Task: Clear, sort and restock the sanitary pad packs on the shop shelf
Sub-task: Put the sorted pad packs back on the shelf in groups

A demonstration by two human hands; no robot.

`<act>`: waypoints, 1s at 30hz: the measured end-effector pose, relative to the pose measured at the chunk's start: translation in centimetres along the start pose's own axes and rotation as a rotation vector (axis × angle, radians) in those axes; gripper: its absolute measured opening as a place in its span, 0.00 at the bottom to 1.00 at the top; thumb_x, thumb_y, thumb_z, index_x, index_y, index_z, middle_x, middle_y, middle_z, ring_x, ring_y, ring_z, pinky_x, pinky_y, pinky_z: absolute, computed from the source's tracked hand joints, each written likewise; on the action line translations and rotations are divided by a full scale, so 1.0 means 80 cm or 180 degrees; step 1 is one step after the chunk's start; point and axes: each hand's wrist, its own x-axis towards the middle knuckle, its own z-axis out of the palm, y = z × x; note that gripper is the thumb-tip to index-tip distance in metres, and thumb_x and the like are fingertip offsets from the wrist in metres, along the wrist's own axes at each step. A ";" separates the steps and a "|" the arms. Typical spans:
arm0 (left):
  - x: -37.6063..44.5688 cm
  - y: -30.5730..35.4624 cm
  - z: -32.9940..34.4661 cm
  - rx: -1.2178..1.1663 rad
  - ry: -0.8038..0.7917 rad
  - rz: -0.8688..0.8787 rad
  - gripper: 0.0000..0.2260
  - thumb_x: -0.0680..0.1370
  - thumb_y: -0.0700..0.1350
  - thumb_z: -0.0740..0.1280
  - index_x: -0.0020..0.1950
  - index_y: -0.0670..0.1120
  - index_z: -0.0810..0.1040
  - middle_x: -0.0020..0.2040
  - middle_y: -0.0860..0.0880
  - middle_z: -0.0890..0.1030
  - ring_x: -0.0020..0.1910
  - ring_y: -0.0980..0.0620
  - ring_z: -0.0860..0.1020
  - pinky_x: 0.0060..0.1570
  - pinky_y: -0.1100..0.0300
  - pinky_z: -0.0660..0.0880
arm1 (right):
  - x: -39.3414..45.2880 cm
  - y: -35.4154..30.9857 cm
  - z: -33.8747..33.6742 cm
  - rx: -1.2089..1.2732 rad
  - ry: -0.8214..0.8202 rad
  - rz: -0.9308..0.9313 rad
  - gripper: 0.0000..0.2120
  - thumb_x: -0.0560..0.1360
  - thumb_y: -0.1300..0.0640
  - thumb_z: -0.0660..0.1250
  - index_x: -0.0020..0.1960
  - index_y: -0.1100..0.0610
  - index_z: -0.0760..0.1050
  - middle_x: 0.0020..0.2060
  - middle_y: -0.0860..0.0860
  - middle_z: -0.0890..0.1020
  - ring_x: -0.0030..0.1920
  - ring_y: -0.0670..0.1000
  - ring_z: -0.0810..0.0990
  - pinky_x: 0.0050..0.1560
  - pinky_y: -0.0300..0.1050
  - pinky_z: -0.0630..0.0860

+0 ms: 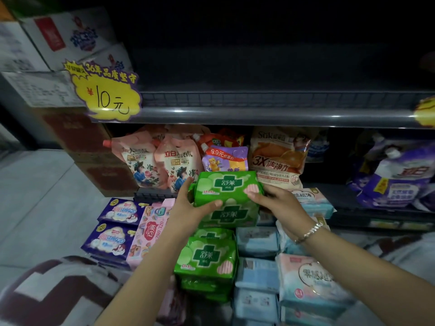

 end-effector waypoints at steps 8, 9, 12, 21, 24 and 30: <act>-0.011 0.012 0.002 -0.0537 0.0054 0.0035 0.26 0.61 0.51 0.78 0.56 0.57 0.75 0.50 0.50 0.83 0.48 0.43 0.84 0.50 0.42 0.80 | -0.017 -0.007 -0.012 -0.0102 0.0059 -0.0196 0.07 0.72 0.56 0.71 0.50 0.50 0.81 0.40 0.40 0.85 0.42 0.39 0.84 0.43 0.32 0.78; -0.012 0.013 0.005 -0.0600 0.0041 0.0054 0.28 0.61 0.52 0.77 0.59 0.56 0.74 0.51 0.50 0.83 0.49 0.43 0.83 0.52 0.42 0.79 | -0.019 -0.008 -0.012 -0.0080 0.0119 -0.0237 0.06 0.73 0.56 0.70 0.50 0.50 0.81 0.38 0.40 0.85 0.41 0.37 0.83 0.40 0.29 0.76; -0.016 0.012 0.017 -0.0546 -0.0039 0.0082 0.39 0.59 0.58 0.76 0.68 0.51 0.70 0.57 0.48 0.82 0.51 0.46 0.83 0.55 0.43 0.78 | -0.022 -0.013 -0.015 -0.0188 0.0283 -0.0300 0.12 0.69 0.47 0.71 0.52 0.46 0.81 0.43 0.40 0.85 0.47 0.40 0.83 0.46 0.31 0.77; -0.006 0.027 0.025 -0.0558 -0.0032 0.0271 0.34 0.57 0.71 0.74 0.61 0.62 0.74 0.58 0.54 0.82 0.57 0.47 0.80 0.59 0.41 0.75 | -0.029 -0.033 -0.021 -0.0514 0.0035 -0.0443 0.16 0.71 0.42 0.64 0.59 0.35 0.72 0.54 0.37 0.79 0.46 0.30 0.78 0.42 0.26 0.74; -0.003 0.017 0.017 -0.0567 -0.0205 0.0062 0.45 0.55 0.69 0.77 0.69 0.59 0.68 0.60 0.51 0.81 0.58 0.45 0.80 0.60 0.41 0.75 | -0.024 -0.028 -0.025 -0.0687 -0.0024 -0.0335 0.22 0.68 0.38 0.65 0.62 0.36 0.71 0.55 0.36 0.77 0.52 0.37 0.79 0.51 0.36 0.77; 0.015 -0.014 -0.003 -0.0314 -0.0031 -0.0098 0.28 0.67 0.61 0.71 0.66 0.65 0.69 0.54 0.47 0.84 0.52 0.42 0.82 0.55 0.38 0.77 | 0.005 0.014 0.000 -0.0312 -0.0410 0.0270 0.19 0.78 0.52 0.64 0.68 0.46 0.68 0.58 0.45 0.79 0.54 0.42 0.80 0.50 0.40 0.80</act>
